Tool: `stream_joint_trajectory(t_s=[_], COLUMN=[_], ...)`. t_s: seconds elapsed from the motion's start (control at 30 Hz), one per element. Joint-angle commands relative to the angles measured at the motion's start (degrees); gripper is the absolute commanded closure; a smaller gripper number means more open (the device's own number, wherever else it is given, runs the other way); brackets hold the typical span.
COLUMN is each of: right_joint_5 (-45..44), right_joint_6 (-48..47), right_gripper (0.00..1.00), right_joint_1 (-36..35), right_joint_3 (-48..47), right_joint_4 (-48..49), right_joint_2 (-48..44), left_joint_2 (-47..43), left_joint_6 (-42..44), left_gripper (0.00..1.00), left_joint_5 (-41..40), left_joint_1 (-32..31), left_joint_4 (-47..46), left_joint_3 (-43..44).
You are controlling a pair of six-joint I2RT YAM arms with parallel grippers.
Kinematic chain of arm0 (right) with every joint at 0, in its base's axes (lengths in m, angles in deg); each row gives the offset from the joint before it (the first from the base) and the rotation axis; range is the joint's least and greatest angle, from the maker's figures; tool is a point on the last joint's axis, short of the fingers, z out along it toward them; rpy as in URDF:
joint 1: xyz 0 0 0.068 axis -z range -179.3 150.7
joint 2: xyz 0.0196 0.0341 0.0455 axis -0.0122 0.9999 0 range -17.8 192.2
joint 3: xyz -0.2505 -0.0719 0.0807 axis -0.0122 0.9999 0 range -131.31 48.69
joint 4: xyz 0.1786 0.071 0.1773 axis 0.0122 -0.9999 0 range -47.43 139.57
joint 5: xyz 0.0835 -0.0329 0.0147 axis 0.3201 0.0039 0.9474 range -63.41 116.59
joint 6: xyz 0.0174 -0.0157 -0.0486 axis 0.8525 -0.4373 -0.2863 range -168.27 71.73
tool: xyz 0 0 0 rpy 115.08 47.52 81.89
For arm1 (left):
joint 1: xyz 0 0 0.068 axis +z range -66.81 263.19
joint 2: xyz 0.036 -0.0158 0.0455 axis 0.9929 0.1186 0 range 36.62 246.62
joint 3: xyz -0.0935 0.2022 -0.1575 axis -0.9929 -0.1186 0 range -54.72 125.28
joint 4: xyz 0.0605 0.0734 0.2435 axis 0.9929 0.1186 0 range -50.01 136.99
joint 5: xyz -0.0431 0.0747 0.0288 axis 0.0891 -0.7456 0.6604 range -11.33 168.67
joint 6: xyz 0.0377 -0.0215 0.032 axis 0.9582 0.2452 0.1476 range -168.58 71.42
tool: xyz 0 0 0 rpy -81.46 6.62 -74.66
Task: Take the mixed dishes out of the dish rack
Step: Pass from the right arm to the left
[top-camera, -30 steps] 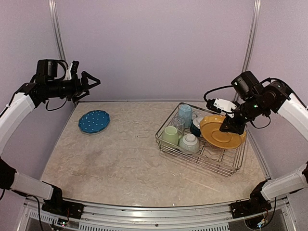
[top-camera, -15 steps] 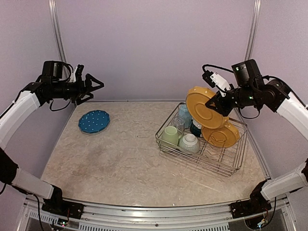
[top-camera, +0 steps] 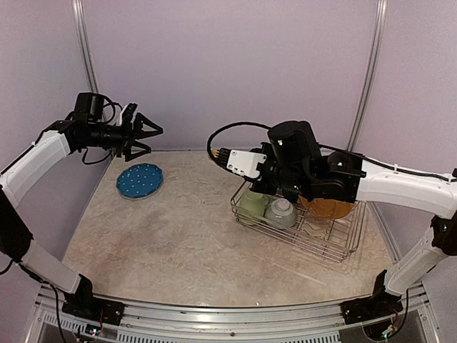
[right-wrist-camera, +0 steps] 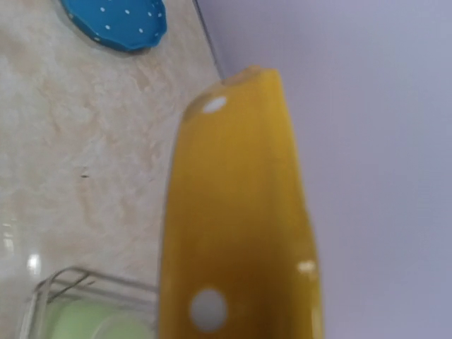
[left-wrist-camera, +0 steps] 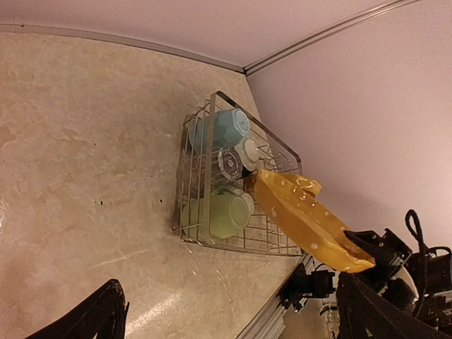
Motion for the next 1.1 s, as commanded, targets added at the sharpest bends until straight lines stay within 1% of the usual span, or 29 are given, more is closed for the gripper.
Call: stream_joint_trajectory(t_s=[0.0, 0.2, 0.3, 0.53, 0.67, 0.83, 0.87, 0.97, 1.07], right_joint_5=[-11.52, -14.88, -14.52, -12.58, -11.18, -9.95, -9.47, -8.67, -8.52], right_joint_6=[-22.41, -34.37, -37.09, -38.04, -37.4, -36.92, -36.49, -35.9, -35.76], right_gripper=[1.0, 1.0, 1.0, 1.0, 1.0, 1.0, 1.0, 1.0, 1.0], right_joint_1=[-3.32, -3.71, -3.71, -3.69, -3.68, -3.71, -3.69, -3.68, -3.67], right_joint_3=[2.3, 1.54, 0.45, -2.09, -4.3, -6.3, -6.66, -7.46, -7.71], right_joint_4=[24.61, 38.18, 43.1, 46.92, 47.07, 47.46, 47.29, 47.21, 47.81], right_joint_2=[3.33, 12.23, 15.82, 20.59, 22.7, 24.72, 24.94, 25.82, 26.56], left_joint_2=[1.75, 4.43, 7.42, 10.92, 13.09, 15.0, 15.41, 15.81, 15.75], left_joint_6=[-4.46, -12.47, -14.66, -16.63, -17.74, -17.17, -17.58, -20.02, -20.43], left_gripper=[0.01, 0.04, 0.07, 0.07, 0.07, 0.07, 0.09, 0.18, 0.31], left_joint_5=[11.03, 20.63, 22.05, 19.71, 20.2, 18.85, 19.61, 22.2, 22.52], left_joint_1=[-0.07, -0.63, -1.35, -2.93, -3.84, -4.99, -5.13, -5.41, -5.58], left_joint_4=[-2.86, -10.53, -9.84, -8.14, -7.97, -6.34, -6.97, -10.95, -11.79], left_joint_3=[0.85, -1.6, -1.4, -1.5, -1.51, -1.13, -1.23, -2.76, -3.05])
